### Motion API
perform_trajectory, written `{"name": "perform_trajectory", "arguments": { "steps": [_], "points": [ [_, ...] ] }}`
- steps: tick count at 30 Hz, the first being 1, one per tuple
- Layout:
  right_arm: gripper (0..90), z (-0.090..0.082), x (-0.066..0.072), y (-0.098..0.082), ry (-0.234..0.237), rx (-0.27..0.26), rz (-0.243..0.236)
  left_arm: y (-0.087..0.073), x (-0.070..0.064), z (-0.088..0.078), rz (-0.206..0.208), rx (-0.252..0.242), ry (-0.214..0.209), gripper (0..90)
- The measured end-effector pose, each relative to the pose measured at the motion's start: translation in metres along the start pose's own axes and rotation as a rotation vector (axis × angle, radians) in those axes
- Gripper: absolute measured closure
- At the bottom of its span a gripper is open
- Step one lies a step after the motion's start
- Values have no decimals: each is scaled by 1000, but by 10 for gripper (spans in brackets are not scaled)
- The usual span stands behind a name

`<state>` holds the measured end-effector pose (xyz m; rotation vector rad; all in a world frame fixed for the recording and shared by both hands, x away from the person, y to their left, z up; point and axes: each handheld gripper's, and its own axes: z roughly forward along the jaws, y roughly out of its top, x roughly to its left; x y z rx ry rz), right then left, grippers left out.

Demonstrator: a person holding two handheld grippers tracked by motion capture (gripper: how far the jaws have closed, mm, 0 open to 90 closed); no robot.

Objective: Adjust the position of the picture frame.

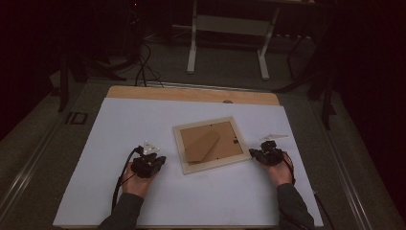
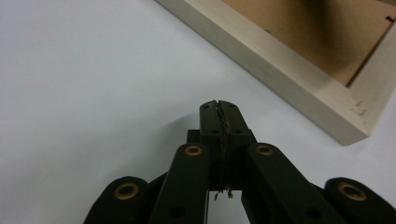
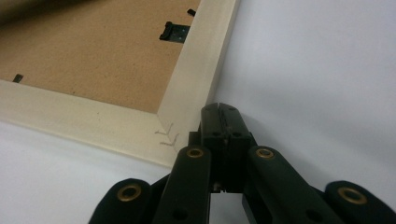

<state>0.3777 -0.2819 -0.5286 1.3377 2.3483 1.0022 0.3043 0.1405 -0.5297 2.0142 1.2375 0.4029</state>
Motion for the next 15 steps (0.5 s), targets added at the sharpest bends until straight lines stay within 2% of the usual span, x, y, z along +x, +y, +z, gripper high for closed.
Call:
{"name": "perform_trajectory", "arguments": {
  "steps": [6,15],
  "points": [
    [900,0,5,-3,14,-8,-1,1,-9,7,23,13,-18,900],
    [900,0,15,-5,43,-6,-18,1,-11,12,31,35,-21,900]
  ]
}}
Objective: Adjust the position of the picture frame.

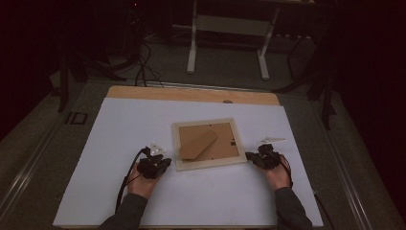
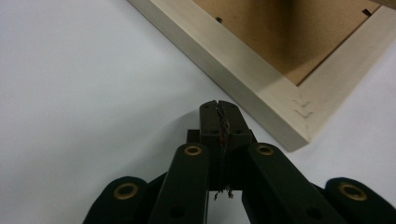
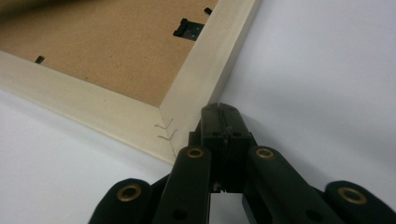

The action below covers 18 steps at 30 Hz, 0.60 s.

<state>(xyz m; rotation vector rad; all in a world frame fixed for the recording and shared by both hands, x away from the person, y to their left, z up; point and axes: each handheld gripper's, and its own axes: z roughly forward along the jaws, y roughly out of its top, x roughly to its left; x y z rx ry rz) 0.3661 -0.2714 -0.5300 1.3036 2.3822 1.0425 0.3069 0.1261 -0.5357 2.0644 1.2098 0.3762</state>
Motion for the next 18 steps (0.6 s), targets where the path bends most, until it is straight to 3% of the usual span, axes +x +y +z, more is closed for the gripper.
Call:
{"name": "perform_trajectory", "arguments": {
  "steps": [9,18],
  "points": [
    [900,2,11,-1,11,4,-32,0,-1,0,-4,0,-9,891],
    [900,2,14,-3,45,-5,-4,-1,5,-3,-11,8,8,899]
  ]
}}
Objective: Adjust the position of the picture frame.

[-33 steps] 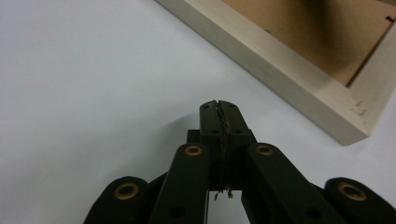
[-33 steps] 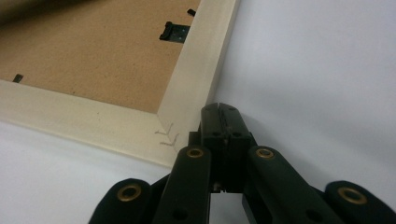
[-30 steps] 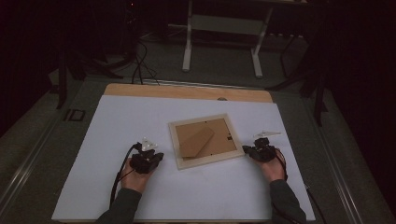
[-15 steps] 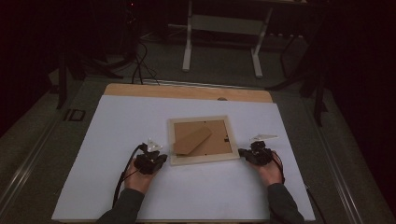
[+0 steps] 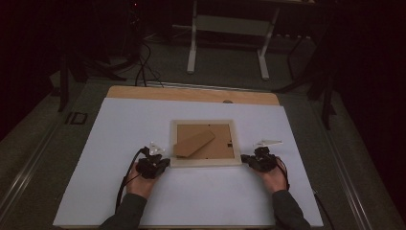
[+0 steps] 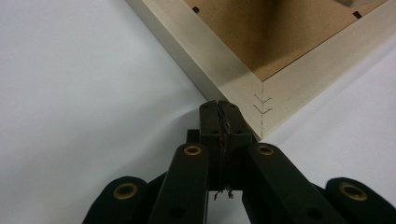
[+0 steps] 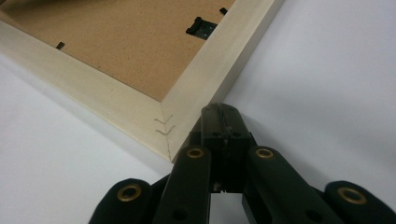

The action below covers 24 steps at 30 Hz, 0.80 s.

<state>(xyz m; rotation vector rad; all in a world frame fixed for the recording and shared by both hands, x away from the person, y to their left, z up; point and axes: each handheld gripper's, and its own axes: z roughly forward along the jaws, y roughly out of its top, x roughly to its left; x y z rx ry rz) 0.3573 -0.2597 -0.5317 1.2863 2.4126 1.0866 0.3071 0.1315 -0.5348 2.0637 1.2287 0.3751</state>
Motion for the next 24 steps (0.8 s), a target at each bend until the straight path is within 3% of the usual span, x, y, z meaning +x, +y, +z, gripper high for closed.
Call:
{"name": "perform_trajectory", "arguments": {
  "steps": [11,24],
  "points": [
    [900,4,10,2,-13,3,7,-1,5,-3,-9,8,24,900],
    [900,6,18,4,-9,10,-29,-2,12,-4,-21,3,36,900]
  ]
}}
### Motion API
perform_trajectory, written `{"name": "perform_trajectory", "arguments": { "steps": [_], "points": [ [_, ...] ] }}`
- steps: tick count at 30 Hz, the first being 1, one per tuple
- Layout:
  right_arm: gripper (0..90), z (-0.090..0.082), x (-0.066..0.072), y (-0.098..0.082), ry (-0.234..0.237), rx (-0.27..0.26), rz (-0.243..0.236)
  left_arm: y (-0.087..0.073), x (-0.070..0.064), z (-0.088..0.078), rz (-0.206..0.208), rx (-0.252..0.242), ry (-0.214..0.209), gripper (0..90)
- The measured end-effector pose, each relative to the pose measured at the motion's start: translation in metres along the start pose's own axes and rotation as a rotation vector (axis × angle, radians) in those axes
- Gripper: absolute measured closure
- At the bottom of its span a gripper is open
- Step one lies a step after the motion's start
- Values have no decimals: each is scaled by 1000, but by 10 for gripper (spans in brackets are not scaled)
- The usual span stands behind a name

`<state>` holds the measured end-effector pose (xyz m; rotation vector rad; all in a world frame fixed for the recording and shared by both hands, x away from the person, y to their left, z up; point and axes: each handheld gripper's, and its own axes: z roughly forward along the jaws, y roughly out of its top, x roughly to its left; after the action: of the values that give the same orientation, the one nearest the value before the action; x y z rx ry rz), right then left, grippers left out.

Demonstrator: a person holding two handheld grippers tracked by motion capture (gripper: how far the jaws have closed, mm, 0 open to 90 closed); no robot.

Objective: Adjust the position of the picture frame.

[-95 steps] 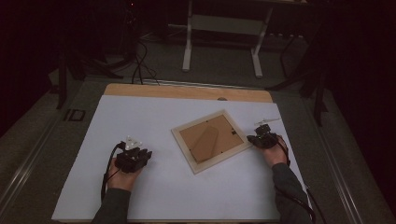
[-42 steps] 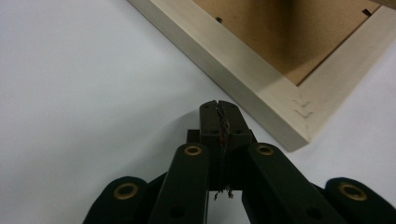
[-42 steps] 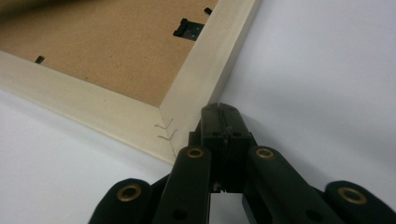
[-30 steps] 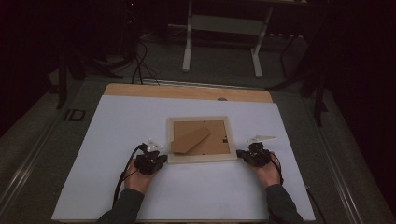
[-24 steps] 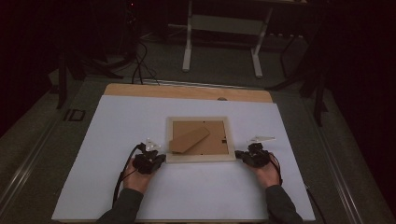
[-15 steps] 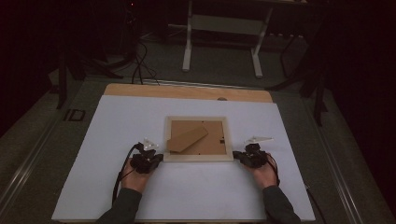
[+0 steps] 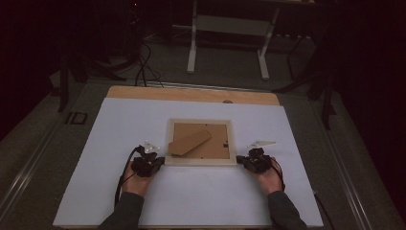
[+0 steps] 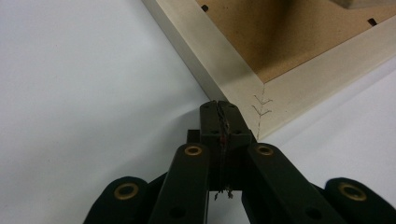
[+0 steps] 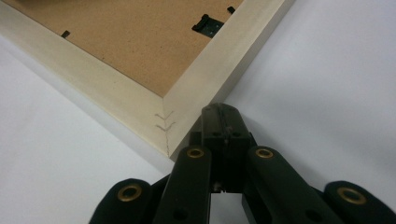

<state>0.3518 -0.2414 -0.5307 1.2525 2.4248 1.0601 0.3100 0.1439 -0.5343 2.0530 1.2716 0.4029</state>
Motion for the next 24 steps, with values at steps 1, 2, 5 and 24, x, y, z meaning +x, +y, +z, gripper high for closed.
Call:
{"name": "perform_trajectory", "arguments": {
  "steps": [1,2,5,24],
  "points": [
    [900,0,0,0,0,1,0,0,0,0,1,1,-1,900],
    [900,0,0,0,0,1,0,0,0,0,1,0,-1,900],
    [900,0,0,0,-1,-4,-12,0,1,0,2,-2,-4,900],
    [865,-5,-2,0,-31,-16,-53,0,2,-4,19,-38,30,863]
  ]
}}
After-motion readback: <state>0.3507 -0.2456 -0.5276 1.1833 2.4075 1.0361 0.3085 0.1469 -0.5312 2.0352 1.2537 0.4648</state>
